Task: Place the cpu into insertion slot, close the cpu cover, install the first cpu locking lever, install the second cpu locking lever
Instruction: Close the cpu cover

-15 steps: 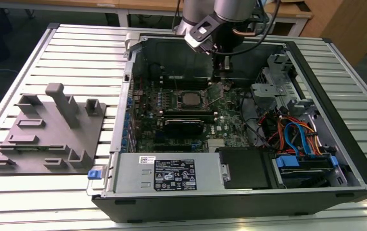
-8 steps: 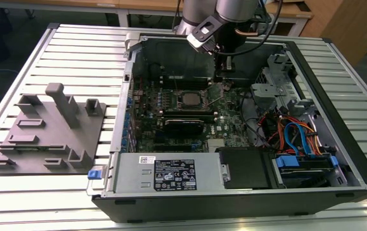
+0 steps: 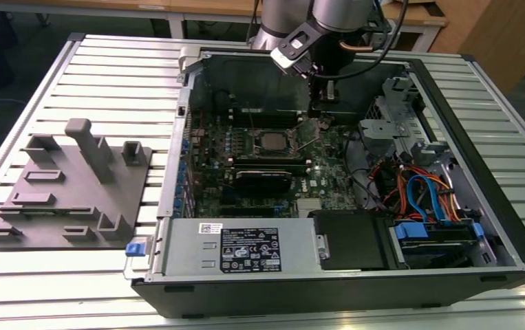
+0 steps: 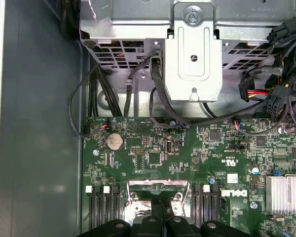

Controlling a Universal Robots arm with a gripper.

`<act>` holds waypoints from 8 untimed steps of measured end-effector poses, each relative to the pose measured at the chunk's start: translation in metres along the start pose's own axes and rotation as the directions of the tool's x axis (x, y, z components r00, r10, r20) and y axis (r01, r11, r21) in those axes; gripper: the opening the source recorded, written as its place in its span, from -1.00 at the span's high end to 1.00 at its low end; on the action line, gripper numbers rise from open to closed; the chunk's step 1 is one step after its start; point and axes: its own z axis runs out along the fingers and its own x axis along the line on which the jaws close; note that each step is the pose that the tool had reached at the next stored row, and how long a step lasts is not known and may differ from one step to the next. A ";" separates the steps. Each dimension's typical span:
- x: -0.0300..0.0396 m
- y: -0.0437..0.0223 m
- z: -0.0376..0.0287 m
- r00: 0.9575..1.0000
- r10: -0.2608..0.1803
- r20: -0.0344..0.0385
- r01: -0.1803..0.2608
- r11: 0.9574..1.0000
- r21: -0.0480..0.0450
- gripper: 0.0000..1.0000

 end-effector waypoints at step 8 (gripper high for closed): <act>0.0000 0.0000 0.0000 1.000 0.000 0.000 0.000 1.000 0.000 0.80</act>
